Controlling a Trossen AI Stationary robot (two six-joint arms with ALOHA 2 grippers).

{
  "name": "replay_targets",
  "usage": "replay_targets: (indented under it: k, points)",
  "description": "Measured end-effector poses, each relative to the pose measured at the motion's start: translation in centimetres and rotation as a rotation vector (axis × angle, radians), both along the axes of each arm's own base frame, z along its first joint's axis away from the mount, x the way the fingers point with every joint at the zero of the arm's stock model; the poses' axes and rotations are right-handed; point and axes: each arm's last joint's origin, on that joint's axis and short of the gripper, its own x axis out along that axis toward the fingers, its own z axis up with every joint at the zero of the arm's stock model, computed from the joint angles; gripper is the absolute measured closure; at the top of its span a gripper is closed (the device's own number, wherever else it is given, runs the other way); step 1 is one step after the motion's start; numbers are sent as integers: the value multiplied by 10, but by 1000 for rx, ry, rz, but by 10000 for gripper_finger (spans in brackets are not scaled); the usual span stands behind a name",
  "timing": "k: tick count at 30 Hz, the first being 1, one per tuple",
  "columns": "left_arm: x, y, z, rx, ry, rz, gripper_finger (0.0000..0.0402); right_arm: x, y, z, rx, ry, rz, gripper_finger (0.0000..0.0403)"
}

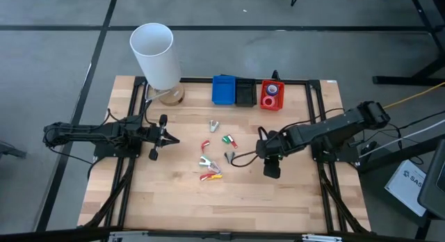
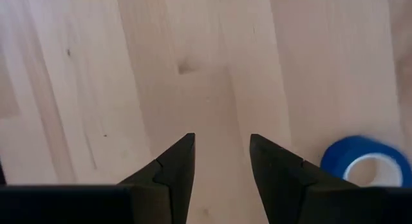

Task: Pick and place Stapler, Stapler remover, tape
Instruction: Put the blue tape into the red bin

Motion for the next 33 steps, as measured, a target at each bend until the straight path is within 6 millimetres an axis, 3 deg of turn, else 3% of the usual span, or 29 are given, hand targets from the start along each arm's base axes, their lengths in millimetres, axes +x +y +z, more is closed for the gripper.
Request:
replay_targets:
  k: [12,24,33]
  points:
    - [0,0,0,0,1,0,386,-4,-27,15,-58,137,29,253]
    - [0,0,0,0,1,0,386,-32,-20,33,-76,145,147,253]
    - [0,0,0,0,0,0,386,-55,-26,24,-87,70,141,253]
